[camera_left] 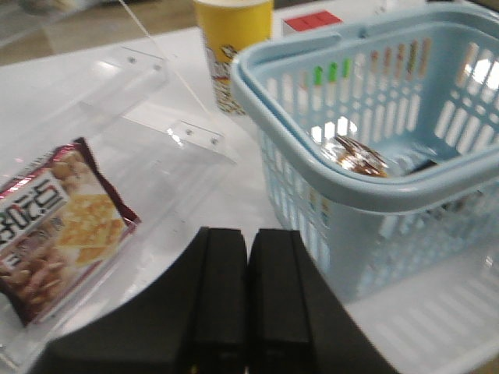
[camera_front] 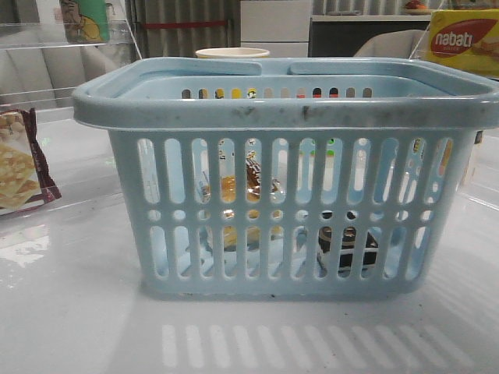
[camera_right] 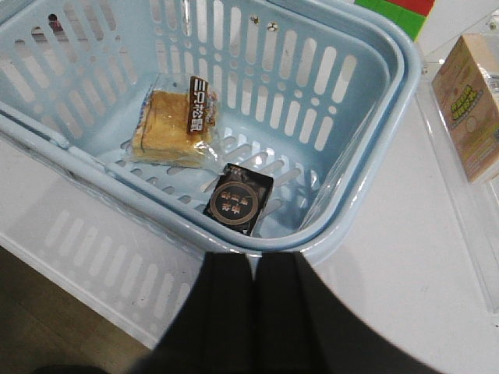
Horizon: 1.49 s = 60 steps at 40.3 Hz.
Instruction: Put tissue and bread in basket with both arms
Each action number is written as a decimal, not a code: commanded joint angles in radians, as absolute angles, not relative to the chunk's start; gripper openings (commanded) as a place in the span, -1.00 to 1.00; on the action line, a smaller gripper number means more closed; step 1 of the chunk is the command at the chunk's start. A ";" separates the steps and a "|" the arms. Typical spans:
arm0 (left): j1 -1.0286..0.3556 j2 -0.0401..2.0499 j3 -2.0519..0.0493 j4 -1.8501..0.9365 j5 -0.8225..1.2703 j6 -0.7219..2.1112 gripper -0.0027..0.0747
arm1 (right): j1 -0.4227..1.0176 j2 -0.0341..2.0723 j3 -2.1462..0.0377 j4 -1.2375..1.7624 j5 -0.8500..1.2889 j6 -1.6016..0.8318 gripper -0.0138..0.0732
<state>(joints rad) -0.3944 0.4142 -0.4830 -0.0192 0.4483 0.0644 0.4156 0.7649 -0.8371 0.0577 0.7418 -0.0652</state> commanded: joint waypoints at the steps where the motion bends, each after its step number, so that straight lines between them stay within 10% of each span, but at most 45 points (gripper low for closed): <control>1: -0.304 0.327 -0.406 -0.018 0.233 0.054 -0.69 | 0.416 0.759 -0.864 0.052 0.676 -0.072 -0.55; 16: -0.079 0.048 -0.104 -0.018 0.077 0.054 -0.69 | 0.416 0.759 -0.864 0.052 0.676 -0.072 -0.55; 60: -0.070 -0.023 0.007 -0.018 -0.035 0.054 -0.69 | 0.416 0.759 -0.864 0.052 0.683 -0.072 -0.55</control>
<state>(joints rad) -0.0713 -0.0054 0.0080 -0.0169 0.0589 0.0644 0.4156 0.7649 -0.8371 0.0577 0.7444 -0.0652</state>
